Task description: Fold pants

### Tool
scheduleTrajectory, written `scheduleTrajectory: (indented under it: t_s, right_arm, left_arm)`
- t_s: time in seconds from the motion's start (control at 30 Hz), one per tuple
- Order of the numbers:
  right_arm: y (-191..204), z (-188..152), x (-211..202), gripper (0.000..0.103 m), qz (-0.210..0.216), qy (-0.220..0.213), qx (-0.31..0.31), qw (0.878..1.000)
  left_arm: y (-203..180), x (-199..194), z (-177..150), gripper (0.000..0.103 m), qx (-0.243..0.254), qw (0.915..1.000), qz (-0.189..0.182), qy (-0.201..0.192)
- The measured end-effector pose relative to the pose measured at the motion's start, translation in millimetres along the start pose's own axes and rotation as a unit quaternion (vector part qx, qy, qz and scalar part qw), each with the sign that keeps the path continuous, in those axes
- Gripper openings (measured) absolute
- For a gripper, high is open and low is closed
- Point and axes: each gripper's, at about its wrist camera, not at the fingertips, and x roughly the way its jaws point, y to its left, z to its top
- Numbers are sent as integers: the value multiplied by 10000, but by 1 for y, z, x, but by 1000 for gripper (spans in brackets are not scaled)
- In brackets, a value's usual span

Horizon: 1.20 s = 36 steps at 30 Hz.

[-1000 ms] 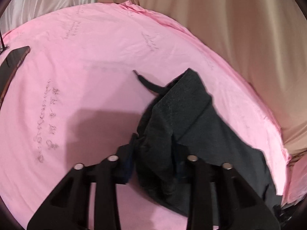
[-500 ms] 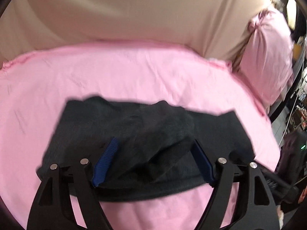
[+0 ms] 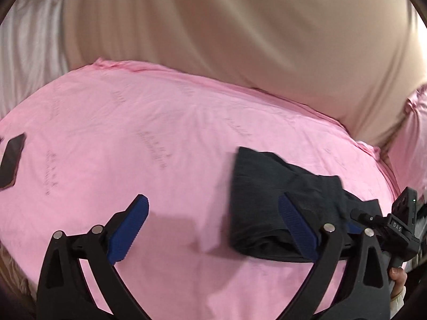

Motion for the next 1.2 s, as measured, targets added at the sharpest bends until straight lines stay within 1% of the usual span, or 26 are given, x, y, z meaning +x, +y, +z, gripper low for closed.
scheduleTrajectory:
  t_s: [0.07, 0.1, 0.13, 0.17, 0.2, 0.23, 0.3, 0.37, 0.4, 0.47, 0.5, 0.53, 0.6, 0.63, 0.7, 0.73, 0.8, 0.83, 0.97, 1.03, 1.07, 1.1, 1.17, 1.2]
  right_arm:
    - [12, -1, 11, 77, -62, 14, -160, 9999]
    - [20, -3, 16, 71, 0, 50, -287, 9996]
    - [29, -4, 23, 55, -28, 91, -434, 9990]
    - [39, -6, 30, 44, -260, 143, -628, 9976]
    - [47, -6, 36, 20, -393, 190, -803, 9958]
    - [52, -4, 37, 17, -361, 205, -831, 9957]
    - [70, 2, 26, 15, -324, 89, -1053, 9939]
    - [94, 15, -12, 15, -130, -298, -1391, 9897]
    - [99, 21, -31, 15, -128, -482, -1495, 9875]
    - [104, 29, -78, 15, -396, -965, -1748, 9791]
    - [96, 31, -101, 15, -611, -1125, -1778, 9757]
    - [84, 32, -116, 16, -816, -1178, -1734, 9744]
    - [46, 30, -133, 16, -1334, -1144, -1437, 9739]
    - [12, 27, -134, 17, -1686, -1019, -1087, 9744]
    - [-37, 19, -125, 17, -2254, -763, -651, 9691]
    - [-59, 13, -119, 17, -2379, -657, -469, 9679]
    - [-73, 5, -123, 17, -1927, -806, -274, 9776]
    - [-72, 4, -127, 17, -1868, -859, -277, 9783]
    - [-59, 2, -132, 18, -1802, -907, -475, 9783]
    - [-57, 0, -133, 19, -1825, -930, -500, 9775]
    - [-57, 0, -133, 19, -1791, -948, -465, 9782]
    - [-60, -3, -136, 22, -1738, -986, -414, 9790]
    - [-62, -2, -142, 29, -1804, -1112, -328, 9767]
    - [-62, -6, -149, 40, -1860, -1225, -302, 9744]
  left_arm:
    - [20, 4, -2, 96, -175, 9998, 77, 83]
    - [28, 6, -3, 96, -256, 9996, 88, 119]
    - [32, 8, -5, 96, -308, 9994, 93, 140]
    - [36, 10, -8, 96, -365, 9992, 93, 161]
    - [39, 14, -9, 96, -413, 9989, 82, 191]
    - [39, 19, -9, 96, -438, 9988, 61, 214]
    - [39, 22, -8, 96, -448, 9987, -13, 248]
    - [36, 19, -6, 96, -407, 9989, -107, 223]
    - [33, 17, -5, 96, -361, 9990, -159, 201]
    - [26, 13, -6, 96, -291, 9992, -231, 166]
    - [24, 14, -7, 97, -262, 9991, -273, 170]
    - [20, 16, -8, 97, -232, 9990, -318, 205]
    - [12, 24, -13, 97, -170, 9986, -388, 322]
    - [8, 28, -15, 97, -148, 9984, -399, 372]
    - [-5, 41, -20, 97, -96, 9973, -478, 549]
    - [-11, 46, -22, 97, -72, 9965, -541, 631]
    - [-29, 55, -24, 97, 27, 9945, -686, 789]
    - [-37, 57, -24, 97, 91, 9936, -747, 838]
    - [-62, 67, -23, 97, 205, 9892, -1005, 1045]
    - [-70, 80, -24, 98, 155, 9858, -1137, 1229]
    - [-75, 90, -26, 98, 137, 9832, -1171, 1393]
    - [-77, 98, -27, 98, 104, 9807, -1208, 1533]
    - [-84, 119, -31, 98, 13, 9734, -1369, 1840]
    - [-88, 129, -32, 98, -28, 9697, -1416, 1991]
